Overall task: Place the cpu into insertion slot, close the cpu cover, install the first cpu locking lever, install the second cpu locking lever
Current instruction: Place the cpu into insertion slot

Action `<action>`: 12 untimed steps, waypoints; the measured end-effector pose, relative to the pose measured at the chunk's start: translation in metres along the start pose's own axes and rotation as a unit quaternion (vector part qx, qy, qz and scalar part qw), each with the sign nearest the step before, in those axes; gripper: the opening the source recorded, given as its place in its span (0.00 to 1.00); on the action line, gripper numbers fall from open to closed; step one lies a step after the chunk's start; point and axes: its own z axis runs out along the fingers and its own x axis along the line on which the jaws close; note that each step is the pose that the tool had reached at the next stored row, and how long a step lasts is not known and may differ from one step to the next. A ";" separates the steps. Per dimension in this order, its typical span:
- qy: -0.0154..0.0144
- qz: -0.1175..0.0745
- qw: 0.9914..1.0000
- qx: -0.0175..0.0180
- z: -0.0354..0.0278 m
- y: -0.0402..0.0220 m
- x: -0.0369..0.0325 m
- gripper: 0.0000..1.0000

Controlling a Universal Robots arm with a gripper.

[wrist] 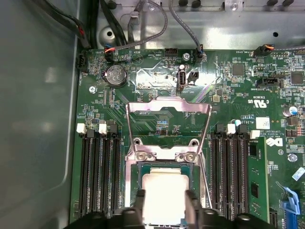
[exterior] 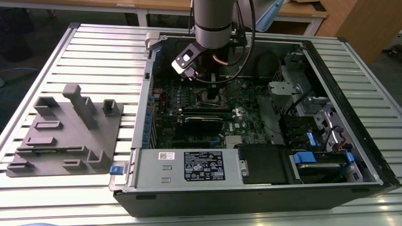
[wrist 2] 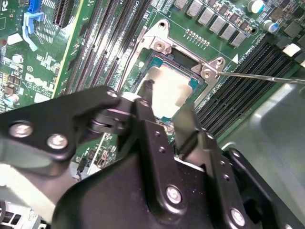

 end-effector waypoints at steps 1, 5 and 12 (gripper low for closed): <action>0.000 0.000 1.000 0.000 -0.0001 0.0000 0.0000 0.41; 0.000 0.000 1.000 0.000 -0.0006 0.0001 0.0000 0.29; 0.000 0.000 1.000 0.000 -0.0013 0.0001 0.0000 0.11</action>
